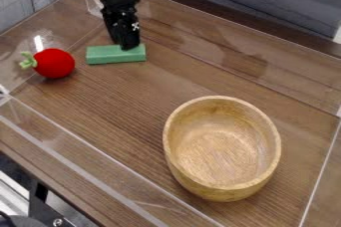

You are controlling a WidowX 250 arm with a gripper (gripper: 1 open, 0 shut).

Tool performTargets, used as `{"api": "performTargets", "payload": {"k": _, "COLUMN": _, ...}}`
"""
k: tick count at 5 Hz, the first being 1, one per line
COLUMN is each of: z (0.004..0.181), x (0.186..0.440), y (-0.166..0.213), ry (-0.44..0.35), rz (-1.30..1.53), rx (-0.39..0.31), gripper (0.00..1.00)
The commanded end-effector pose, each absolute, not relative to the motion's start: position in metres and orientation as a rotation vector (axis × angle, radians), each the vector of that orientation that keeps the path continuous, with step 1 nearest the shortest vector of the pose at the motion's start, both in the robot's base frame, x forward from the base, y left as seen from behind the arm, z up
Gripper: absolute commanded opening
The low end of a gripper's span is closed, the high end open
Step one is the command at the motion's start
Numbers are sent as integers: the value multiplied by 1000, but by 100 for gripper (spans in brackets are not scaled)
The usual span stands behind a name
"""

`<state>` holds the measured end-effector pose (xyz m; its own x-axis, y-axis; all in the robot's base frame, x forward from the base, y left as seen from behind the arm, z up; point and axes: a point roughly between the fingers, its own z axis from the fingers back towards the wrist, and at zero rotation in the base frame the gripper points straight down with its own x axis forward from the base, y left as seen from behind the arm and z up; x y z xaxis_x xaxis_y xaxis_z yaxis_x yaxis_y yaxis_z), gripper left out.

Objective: Put the green block in the brown bowl

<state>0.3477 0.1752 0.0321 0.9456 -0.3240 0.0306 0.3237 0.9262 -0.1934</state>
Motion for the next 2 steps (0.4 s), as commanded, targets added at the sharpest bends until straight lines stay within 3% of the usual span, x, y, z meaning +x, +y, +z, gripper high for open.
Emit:
{"api": "performTargets", "payload": {"k": 1, "z": 45, "x": 356, "y": 181, "ry": -34, "rz": -332, "rx": -155, "gripper": 0}}
{"api": "performTargets", "payload": {"k": 2, "z": 51, "x": 353, "y": 179, "ry": -33, "rz": -325, "rx": -154, "gripper": 0}}
